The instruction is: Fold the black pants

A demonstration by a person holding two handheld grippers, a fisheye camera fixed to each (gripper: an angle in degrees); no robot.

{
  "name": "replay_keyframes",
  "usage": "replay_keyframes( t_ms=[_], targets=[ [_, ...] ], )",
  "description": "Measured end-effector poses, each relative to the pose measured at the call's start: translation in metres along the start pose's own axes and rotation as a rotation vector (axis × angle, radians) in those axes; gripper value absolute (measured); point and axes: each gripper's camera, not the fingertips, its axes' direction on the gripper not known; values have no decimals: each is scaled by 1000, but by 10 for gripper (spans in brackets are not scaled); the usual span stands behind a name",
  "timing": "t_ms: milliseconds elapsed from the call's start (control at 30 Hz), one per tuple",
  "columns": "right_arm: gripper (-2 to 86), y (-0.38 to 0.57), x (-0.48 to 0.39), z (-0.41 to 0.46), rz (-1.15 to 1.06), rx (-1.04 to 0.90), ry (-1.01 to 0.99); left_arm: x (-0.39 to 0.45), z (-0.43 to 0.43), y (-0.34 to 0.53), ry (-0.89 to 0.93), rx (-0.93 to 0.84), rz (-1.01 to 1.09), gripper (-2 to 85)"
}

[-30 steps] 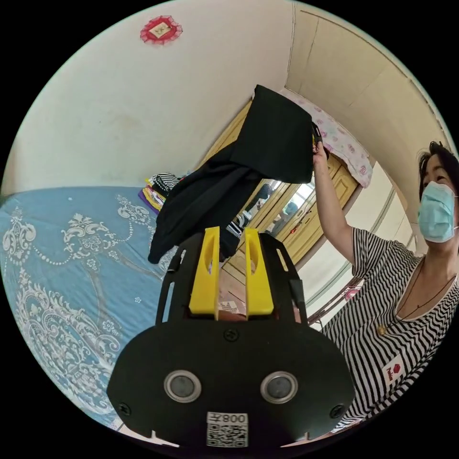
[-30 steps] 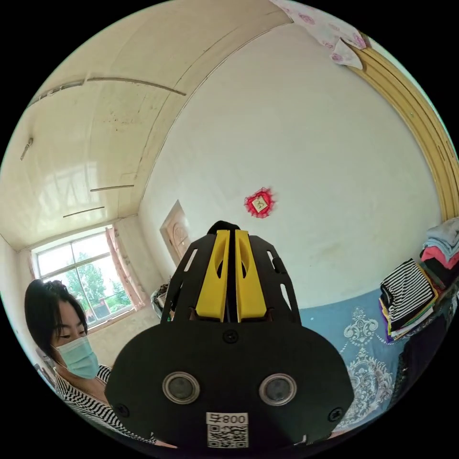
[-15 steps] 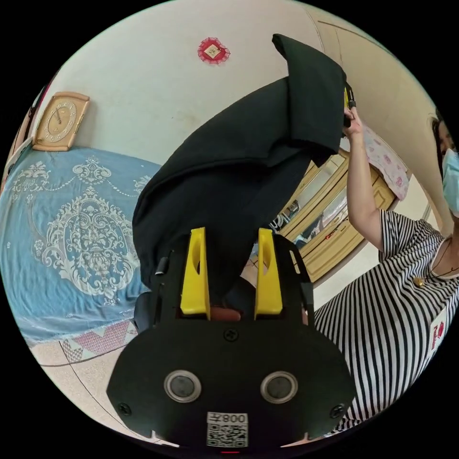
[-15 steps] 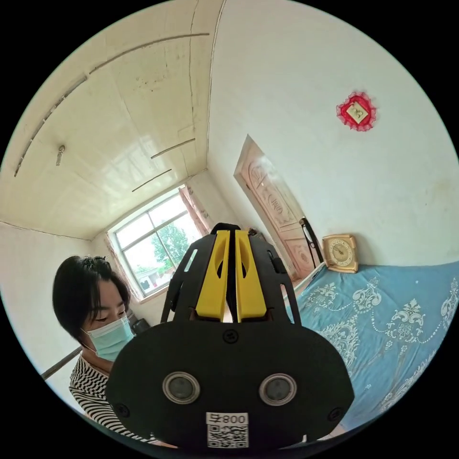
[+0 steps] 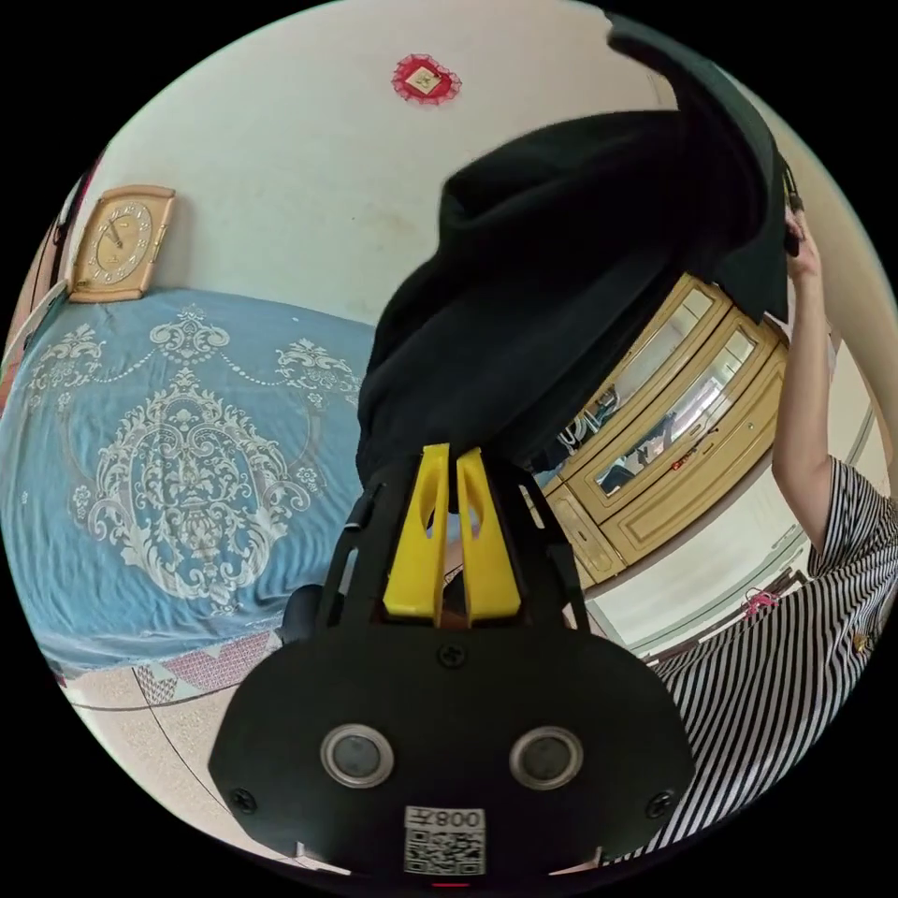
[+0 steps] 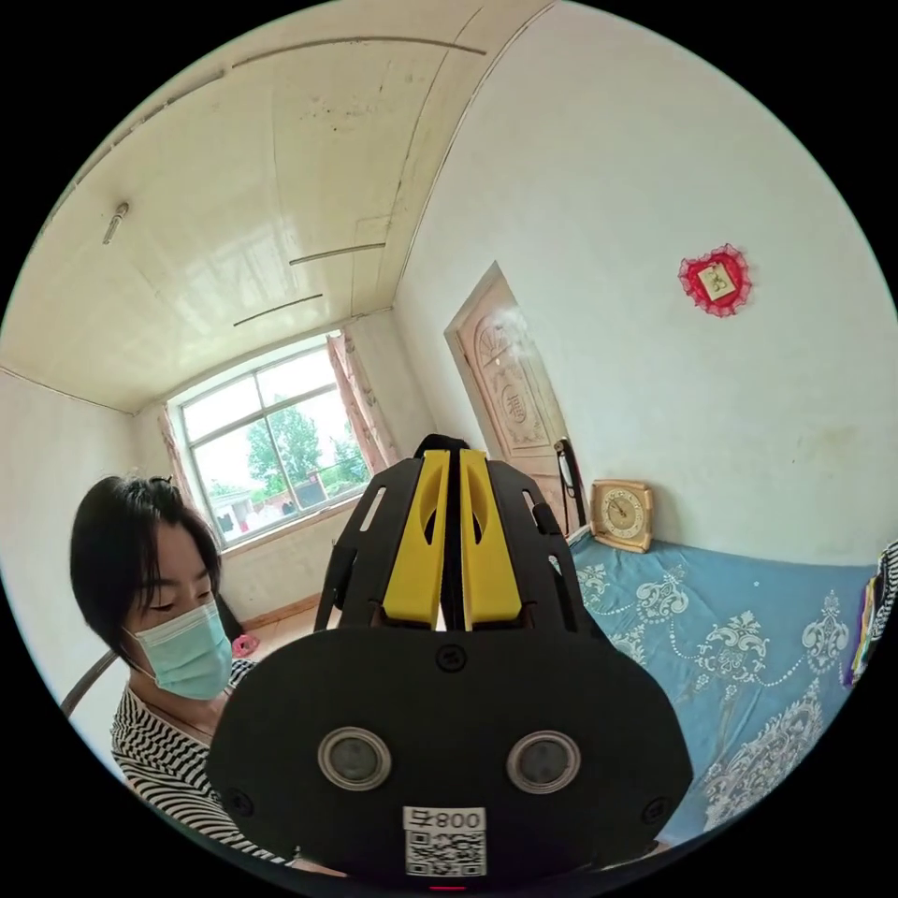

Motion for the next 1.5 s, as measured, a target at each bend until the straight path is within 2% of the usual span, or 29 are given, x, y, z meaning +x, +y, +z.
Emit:
replay_keyframes(
  t_ms=[167,433,700,867,967,1000,1067,1133,1200,1233,1333,1400,1500],
  targets=[
    [14,28,34,-27,113,59,83,-22,-110,11,-137,138,-31,7],
    [14,78,60,-38,197,127,18,18,-261,-8,-443,350,176,4],
    [15,81,75,-19,145,173,-14,25,-307,-76,-566,433,290,6],
    [14,79,122,12,179,184,74,-11,-278,-153,-562,346,268,8],
    [14,97,181,40,289,104,238,-57,-221,-208,-603,186,235,10],
    [14,104,197,47,322,71,285,-84,-186,-225,-634,78,200,12],
    [12,150,277,77,498,-130,486,-133,-126,-237,-633,-96,101,14],
    [9,204,341,92,700,-313,589,-197,-49,-222,-623,-371,-66,17],
    [6,262,384,93,927,-441,686,-230,-10,-198,-594,-486,-130,20],
    [6,290,396,93,1004,-473,672,-243,5,-181,-541,-516,-130,22],
    [9,318,401,102,1015,-490,624,-271,17,-147,-433,-534,-198,41],
    [16,313,408,120,969,-525,625,-286,14,-132,-388,-524,-262,56],
    [40,287,428,173,809,-646,632,-310,3,-115,-421,-482,-387,80]
  ],
)
